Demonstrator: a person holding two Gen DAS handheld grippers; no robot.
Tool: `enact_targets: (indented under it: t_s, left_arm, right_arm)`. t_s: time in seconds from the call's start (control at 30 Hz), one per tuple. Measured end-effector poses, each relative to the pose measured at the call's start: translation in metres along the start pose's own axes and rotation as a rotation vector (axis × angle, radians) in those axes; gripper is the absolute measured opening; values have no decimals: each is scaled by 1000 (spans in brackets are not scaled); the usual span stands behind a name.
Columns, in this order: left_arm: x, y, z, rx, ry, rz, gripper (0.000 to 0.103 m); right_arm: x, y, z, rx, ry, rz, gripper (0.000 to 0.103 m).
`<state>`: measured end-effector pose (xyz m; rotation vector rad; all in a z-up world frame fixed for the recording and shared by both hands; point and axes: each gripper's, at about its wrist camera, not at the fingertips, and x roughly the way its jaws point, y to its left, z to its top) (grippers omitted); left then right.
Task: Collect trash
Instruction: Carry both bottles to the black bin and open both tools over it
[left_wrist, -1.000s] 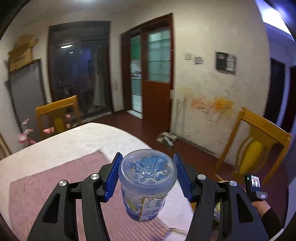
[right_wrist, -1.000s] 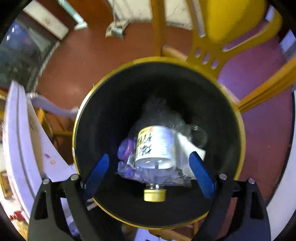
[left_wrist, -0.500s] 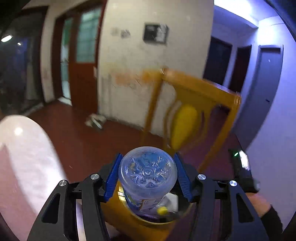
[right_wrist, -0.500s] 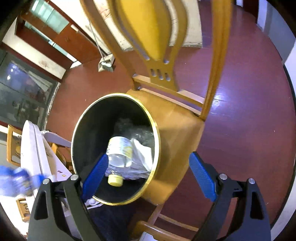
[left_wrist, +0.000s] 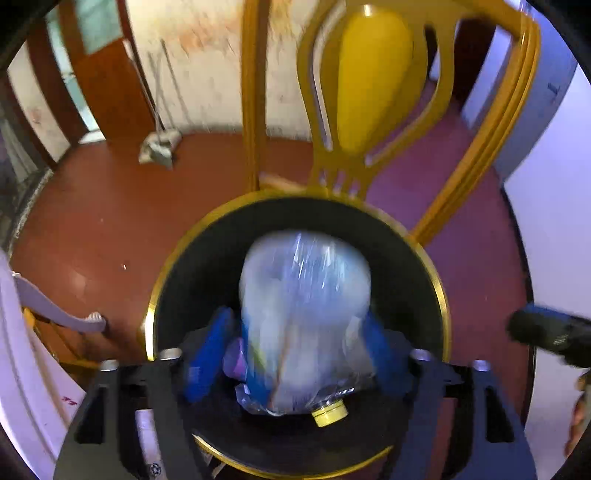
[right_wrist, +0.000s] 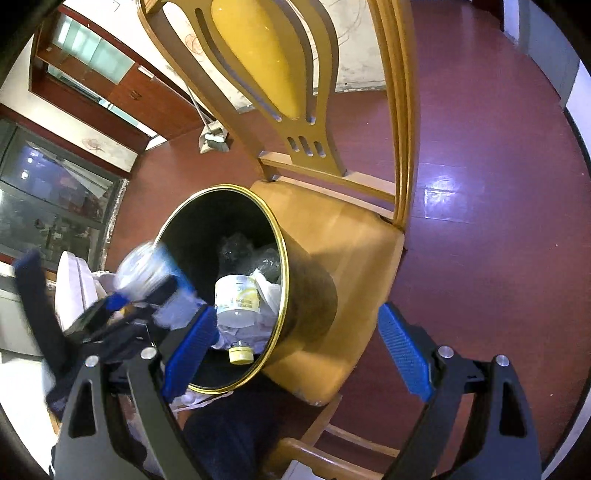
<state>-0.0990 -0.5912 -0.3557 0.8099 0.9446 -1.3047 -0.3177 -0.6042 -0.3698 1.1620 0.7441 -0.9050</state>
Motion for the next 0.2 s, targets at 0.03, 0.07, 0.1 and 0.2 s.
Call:
enact_targets:
  t_s: [0.03, 0.07, 0.1, 0.2]
  left_arm:
    - [4, 0, -2, 6, 15, 1, 95]
    - [6, -1, -7, 8, 20, 5, 97]
    - [6, -1, -12, 7, 19, 9, 97]
    - [1, -3, -23, 26, 5, 19, 97]
  right_arm:
    - [0, 1, 0, -2, 0, 3, 89]
    - [1, 3, 1, -6, 2, 6, 89]
    - [1, 5, 1, -10, 2, 10, 89]
    - [1, 8, 1, -15, 2, 11, 89]
